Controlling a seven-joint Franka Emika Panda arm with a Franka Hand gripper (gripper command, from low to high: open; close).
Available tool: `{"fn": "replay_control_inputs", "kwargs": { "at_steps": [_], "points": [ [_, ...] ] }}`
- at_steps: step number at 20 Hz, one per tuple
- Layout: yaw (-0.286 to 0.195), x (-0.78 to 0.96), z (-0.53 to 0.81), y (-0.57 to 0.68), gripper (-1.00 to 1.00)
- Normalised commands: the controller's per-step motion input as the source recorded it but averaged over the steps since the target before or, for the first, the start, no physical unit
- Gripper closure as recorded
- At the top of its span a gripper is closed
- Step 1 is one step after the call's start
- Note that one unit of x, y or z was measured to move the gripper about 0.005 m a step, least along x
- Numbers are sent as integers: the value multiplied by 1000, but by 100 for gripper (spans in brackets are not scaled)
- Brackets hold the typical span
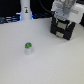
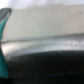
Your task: Open the kcup holder, insert the kcup into the holder, and close the kcup holder
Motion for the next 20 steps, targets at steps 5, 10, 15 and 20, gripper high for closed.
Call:
{"fn": "replay_control_inputs", "kwargs": {
  "at_steps": [5, 10, 15, 20],
  "points": [
    [-81, 904, 156, -218, 100],
    [-83, 935, 177, -279, 100],
    [-83, 940, 185, -308, 100],
    [-83, 936, 178, -326, 100]
  ]
}}
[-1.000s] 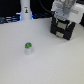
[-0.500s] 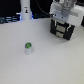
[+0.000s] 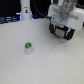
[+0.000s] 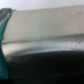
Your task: Open the kcup holder, insert the kcup into the holder, and close the kcup holder
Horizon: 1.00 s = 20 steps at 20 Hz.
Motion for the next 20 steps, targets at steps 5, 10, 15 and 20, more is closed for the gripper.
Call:
{"fn": "replay_control_inputs", "kwargs": {
  "at_steps": [5, 10, 15, 20],
  "points": [
    [-86, 925, 152, -351, 100],
    [-84, 906, 145, -370, 100],
    [-80, 887, 149, -391, 100],
    [-78, 858, 161, -395, 100]
  ]
}}
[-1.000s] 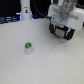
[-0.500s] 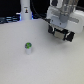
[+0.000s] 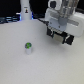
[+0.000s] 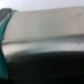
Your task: Open the kcup holder, insert the kcup into the holder, and close the kcup holder
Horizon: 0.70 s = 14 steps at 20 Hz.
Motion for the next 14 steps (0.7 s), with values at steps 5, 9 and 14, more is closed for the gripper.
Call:
{"fn": "replay_control_inputs", "kwargs": {
  "at_steps": [5, 9, 14],
  "points": [
    [-79, 805, 200, -408, 100],
    [-82, 767, 201, -383, 100],
    [-86, 806, 220, -407, 100]
  ]
}}
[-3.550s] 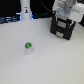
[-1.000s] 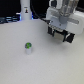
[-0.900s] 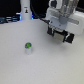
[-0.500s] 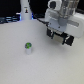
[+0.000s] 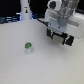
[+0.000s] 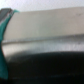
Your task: Open the kcup holder, insert the kcup into the holder, and close the kcup holder
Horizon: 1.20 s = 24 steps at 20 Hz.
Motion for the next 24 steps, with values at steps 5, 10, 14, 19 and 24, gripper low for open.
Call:
{"fn": "replay_control_inputs", "kwargs": {
  "at_steps": [5, 10, 14, 19, 24],
  "points": [
    [-75, 323, 193, -83, -100],
    [-83, 657, 159, -322, -100],
    [-156, 142, 451, -297, -100],
    [-212, 0, 353, -544, -100],
    [-250, -52, 283, -486, -100]
  ]
}}
